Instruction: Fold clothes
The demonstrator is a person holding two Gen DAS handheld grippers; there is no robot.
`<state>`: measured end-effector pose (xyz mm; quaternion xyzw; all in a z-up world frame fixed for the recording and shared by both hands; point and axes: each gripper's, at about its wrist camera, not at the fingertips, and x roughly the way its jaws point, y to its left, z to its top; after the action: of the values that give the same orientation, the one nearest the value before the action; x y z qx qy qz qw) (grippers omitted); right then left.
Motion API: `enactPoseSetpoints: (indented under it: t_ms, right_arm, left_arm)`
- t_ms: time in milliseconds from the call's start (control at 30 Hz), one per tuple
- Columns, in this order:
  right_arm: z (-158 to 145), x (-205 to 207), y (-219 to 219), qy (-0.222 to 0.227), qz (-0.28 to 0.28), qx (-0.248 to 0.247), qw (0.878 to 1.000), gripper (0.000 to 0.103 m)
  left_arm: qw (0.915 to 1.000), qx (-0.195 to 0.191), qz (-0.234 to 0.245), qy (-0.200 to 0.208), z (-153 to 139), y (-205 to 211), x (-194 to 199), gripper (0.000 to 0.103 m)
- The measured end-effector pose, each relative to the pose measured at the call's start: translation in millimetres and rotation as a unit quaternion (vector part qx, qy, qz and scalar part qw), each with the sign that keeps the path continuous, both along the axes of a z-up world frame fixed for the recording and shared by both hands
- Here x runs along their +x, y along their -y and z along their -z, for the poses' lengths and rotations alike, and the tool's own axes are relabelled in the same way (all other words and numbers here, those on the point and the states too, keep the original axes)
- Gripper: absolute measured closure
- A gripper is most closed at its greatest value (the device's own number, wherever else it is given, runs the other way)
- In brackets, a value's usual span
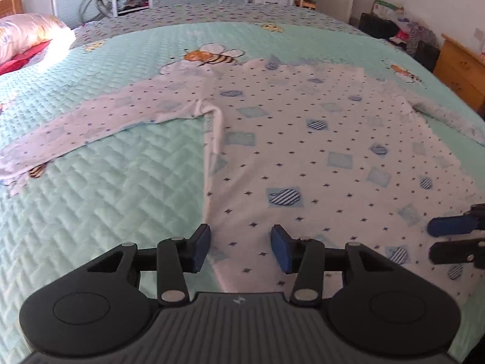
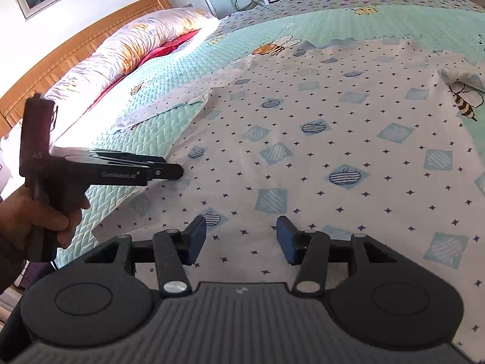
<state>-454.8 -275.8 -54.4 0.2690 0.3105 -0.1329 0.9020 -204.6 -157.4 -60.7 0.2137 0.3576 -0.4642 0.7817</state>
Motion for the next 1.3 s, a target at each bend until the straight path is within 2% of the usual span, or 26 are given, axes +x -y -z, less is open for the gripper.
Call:
enactPoseSetpoints:
  t_ms: [33,100,167,233,267,300,367,467,567,633,667,733,767,833,867,1000,1100,1300]
  right_arm:
    - [1,-4,2,0.004,0.005,0.003,1.0,0.047]
    - [1,-11,5,0.013,0.015,0.012,1.0,0.047]
    - [0,-18,7,0.024,0.025,0.024,0.999,0.046]
    - [-3,-23,7,0.024,0.029,0.02,0.999,0.044]
    - [-4,-26,7,0.025,0.03,0.019,0.999,0.044]
    - [-5,-29,8,0.025,0.031,0.018,0.999,0.043]
    - [-5,-35,8,0.017,0.037,0.016,0.999,0.041]
    - [-3,-48,9,0.015,0.042,0.022,0.999,0.04]
    - [-1,-59,6,0.024,0.031,0.029,0.999,0.04]
    - [-2,-63,2,0.027,0.021,0.026,0.999,0.039]
    - [-2,-65,-1,0.027,0.018,0.024,0.999,0.039]
    - [-1,-67,-3,0.028,0.017,0.025,0.999,0.039]
    - [-1,-68,-2,0.029,0.018,0.028,0.999,0.039]
    - [-2,-69,-1,0.033,0.02,0.033,0.999,0.039]
    - [-3,-71,-1,0.036,0.022,0.037,0.998,0.039]
    - [-5,-84,3,0.041,0.036,0.041,0.998,0.038]
    - [-1,-95,7,0.038,0.05,0.048,0.997,0.038]
    - [0,-100,7,0.041,0.052,0.048,0.997,0.038]
  left_arm:
    - [0.9999,0.008,-0.01,0.008,-2,-3,0,0.052]
    - [0.9989,-0.013,-0.031,-0.033,-10,-10,6,0.053]
    - [0.9962,-0.041,-0.026,-0.072,-17,-15,4,0.052]
    - [0.9969,-0.023,-0.011,-0.075,-13,-13,-5,0.05]
    - [0.9981,0.006,-0.011,-0.06,-5,-10,-10,0.05]
    - [0.9985,0.016,-0.016,-0.051,1,-12,-11,0.048]
    - [0.9967,-0.003,-0.047,-0.066,-1,-22,-5,0.048]
    - [0.9913,-0.022,-0.099,-0.085,-10,-39,3,0.05]
    - [0.9804,-0.044,-0.124,-0.147,-13,-64,2,0.049]
    - [0.9624,-0.067,-0.16,-0.209,-10,-85,0,0.048]
    - [0.9451,-0.089,-0.186,-0.254,-6,-98,-1,0.046]
    - [0.8978,-0.14,-0.233,-0.347,4,-121,-5,0.045]
    - [0.8708,-0.163,-0.253,-0.389,10,-132,-9,0.044]
    - [0.8402,-0.175,-0.282,-0.429,17,-140,-20,0.044]
    - [0.8337,-0.175,-0.287,-0.438,19,-140,-27,0.044]
    - [0.8236,-0.191,-0.3,-0.442,21,-132,-40,0.039]
    - [0.8097,-0.211,-0.324,-0.442,26,-127,-40,0.039]
    - [0.8016,-0.247,-0.346,-0.421,23,-128,-41,0.039]
